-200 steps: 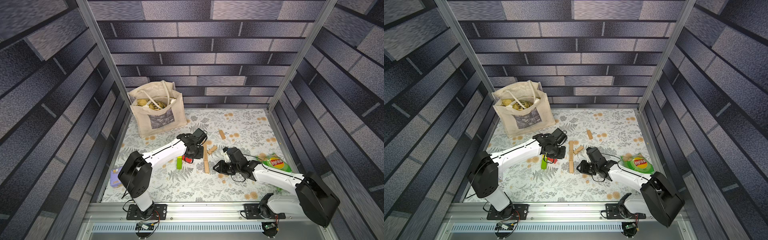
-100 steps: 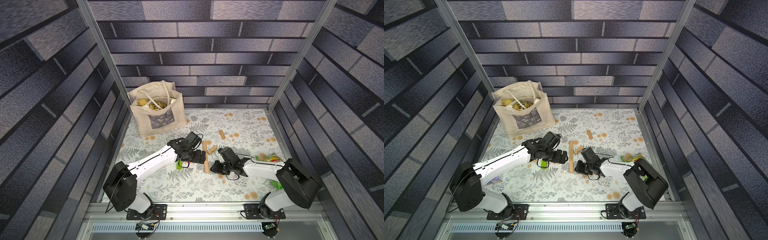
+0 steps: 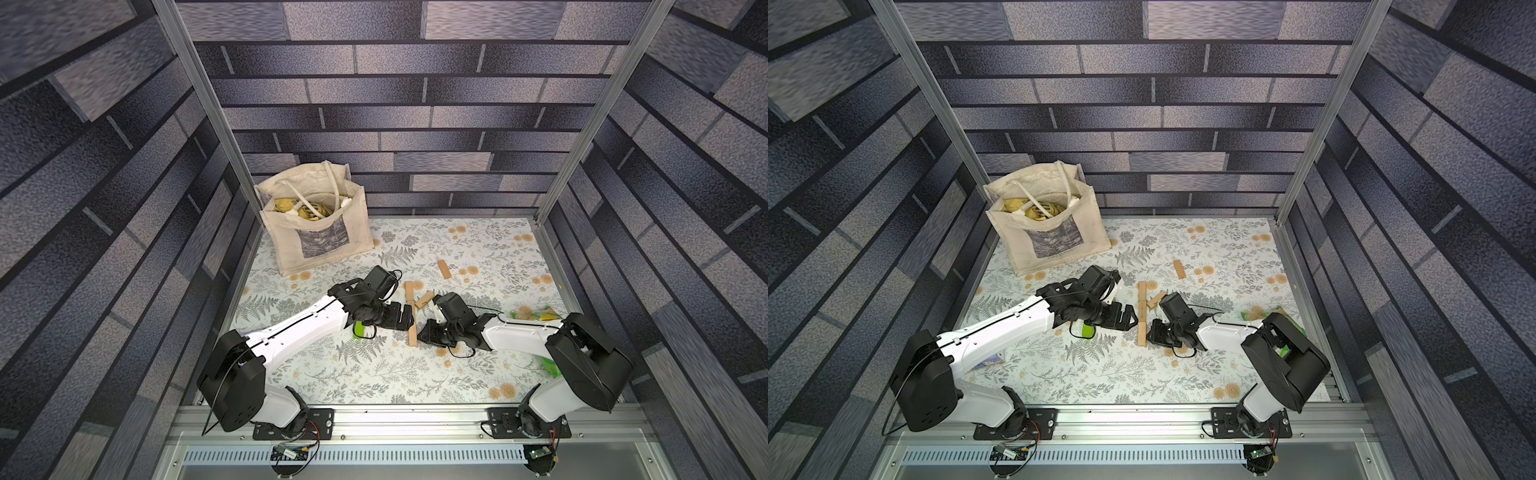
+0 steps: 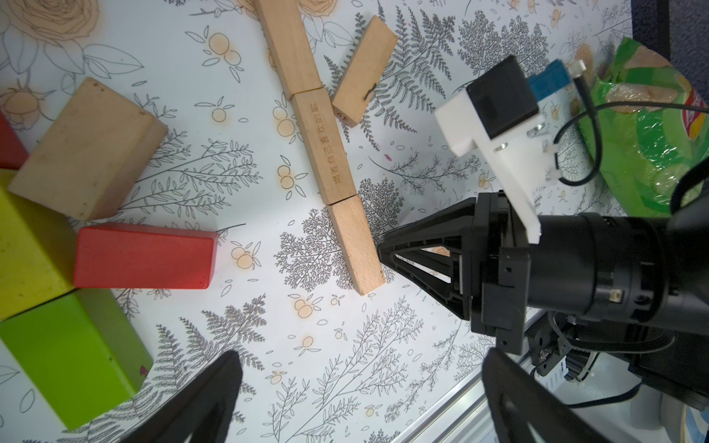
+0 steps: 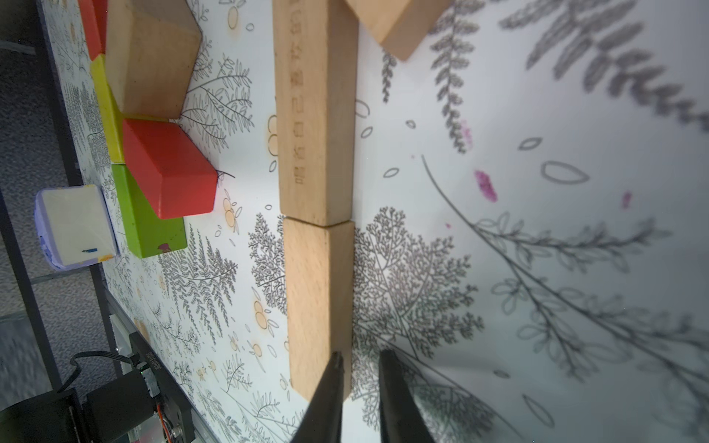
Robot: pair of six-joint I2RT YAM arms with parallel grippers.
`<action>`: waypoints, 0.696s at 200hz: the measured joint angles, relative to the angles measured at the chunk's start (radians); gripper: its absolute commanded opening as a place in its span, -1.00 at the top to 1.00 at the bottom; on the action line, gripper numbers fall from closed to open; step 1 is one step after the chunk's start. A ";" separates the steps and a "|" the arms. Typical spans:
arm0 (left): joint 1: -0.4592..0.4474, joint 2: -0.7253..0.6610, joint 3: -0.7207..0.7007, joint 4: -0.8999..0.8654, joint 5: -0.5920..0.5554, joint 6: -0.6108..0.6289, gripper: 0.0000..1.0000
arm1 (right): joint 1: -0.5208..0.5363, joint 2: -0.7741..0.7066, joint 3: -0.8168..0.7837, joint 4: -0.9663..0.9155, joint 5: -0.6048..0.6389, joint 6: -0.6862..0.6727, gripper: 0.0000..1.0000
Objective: Assemble the letter k with building blocks
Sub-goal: Adjust the building block at the center of the board.
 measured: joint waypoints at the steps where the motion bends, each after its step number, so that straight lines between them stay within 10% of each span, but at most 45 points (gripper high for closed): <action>1: 0.000 0.000 0.000 0.000 0.000 0.000 -1.00 | 0.000 0.000 0.000 0.000 0.000 0.000 0.57; 63: 0.000 0.002 0.003 0.014 0.012 0.004 -1.00 | 0.005 -0.006 0.063 -0.143 0.071 -0.045 0.49; 139: 0.071 0.182 0.311 -0.091 0.034 0.132 -1.00 | -0.142 -0.170 0.347 -0.579 0.270 -0.204 -0.25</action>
